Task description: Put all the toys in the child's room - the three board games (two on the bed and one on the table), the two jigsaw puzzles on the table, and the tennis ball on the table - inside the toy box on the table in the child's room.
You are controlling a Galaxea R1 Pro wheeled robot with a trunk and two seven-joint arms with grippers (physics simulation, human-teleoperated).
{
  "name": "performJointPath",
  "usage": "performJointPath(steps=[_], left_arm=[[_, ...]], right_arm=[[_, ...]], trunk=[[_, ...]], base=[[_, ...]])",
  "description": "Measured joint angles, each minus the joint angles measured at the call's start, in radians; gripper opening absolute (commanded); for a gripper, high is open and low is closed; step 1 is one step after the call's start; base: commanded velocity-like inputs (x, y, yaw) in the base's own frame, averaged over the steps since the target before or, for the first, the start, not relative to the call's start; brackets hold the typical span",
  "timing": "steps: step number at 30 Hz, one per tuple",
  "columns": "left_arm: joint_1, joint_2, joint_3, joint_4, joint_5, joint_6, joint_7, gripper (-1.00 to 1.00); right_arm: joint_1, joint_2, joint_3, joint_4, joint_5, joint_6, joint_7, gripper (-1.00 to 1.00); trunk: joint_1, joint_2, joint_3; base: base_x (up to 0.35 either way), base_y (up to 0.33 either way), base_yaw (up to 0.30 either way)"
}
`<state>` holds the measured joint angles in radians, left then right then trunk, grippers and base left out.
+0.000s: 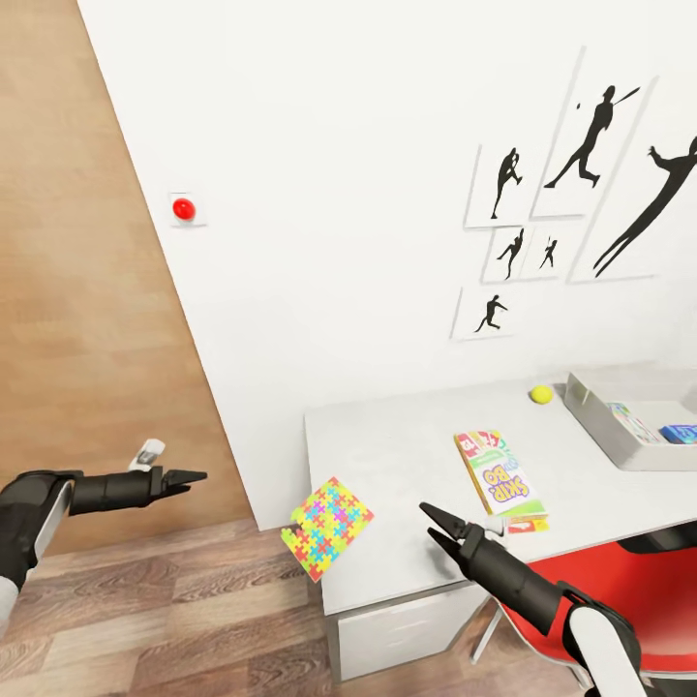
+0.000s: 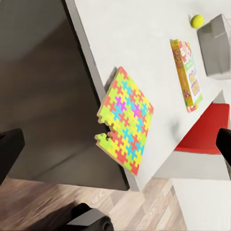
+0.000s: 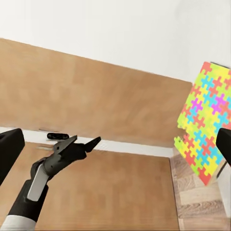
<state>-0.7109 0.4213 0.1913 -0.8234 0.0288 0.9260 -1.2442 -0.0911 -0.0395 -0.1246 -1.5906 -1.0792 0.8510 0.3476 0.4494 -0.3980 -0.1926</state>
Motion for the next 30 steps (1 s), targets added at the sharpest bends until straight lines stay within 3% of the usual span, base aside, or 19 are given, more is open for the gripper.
performJointPath(steps=[7, 10, 13, 18, 22, 30], left_arm=[[-0.001, -0.053, 0.001, 0.021, 0.002, 0.008, 0.182, 1.0], [-0.007, -0.084, 0.002, 0.072, 0.004, 0.004, 0.259, 1.0], [-0.011, -0.094, 0.002, 0.105, 0.005, 0.001, 0.281, 1.0], [-0.015, -0.103, 0.005, 0.14, 0.007, -0.013, 0.3, 1.0], [-0.015, -0.108, 0.007, 0.153, 0.009, -0.026, 0.303, 1.0], [-0.016, -0.128, 0.009, 0.223, 0.012, -0.057, 0.293, 1.0]], right_arm=[[0.0, -0.002, 0.003, -0.001, 0.008, -0.003, 0.046, 1.0], [0.0, -0.011, -0.006, -0.001, 0.012, -0.006, 0.145, 1.0], [0.0, -0.026, -0.02, 0.0, 0.015, -0.01, 0.219, 1.0], [0.0, -0.052, -0.09, 0.006, 0.016, -0.011, 0.348, 1.0], [0.0, -0.056, -0.118, 0.007, 0.016, -0.008, 0.373, 1.0], [0.0, -0.058, -0.128, 0.007, 0.015, -0.006, 0.382, 1.0]], trunk=[[0.0, 0.0, 0.0], [0.0, 0.0, 0.0], [0.0, 0.0, 0.0], [0.0, 0.0, 0.0], [0.0, 0.0, 0.0], [0.0, 0.0, 0.0]], base=[[0.0, 0.0, 0.0], [0.0, 0.0, 0.0], [0.0, 0.0, 0.0], [0.0, 0.0, 0.0], [0.0, 0.0, 0.0], [0.0, 0.0, 0.0]])
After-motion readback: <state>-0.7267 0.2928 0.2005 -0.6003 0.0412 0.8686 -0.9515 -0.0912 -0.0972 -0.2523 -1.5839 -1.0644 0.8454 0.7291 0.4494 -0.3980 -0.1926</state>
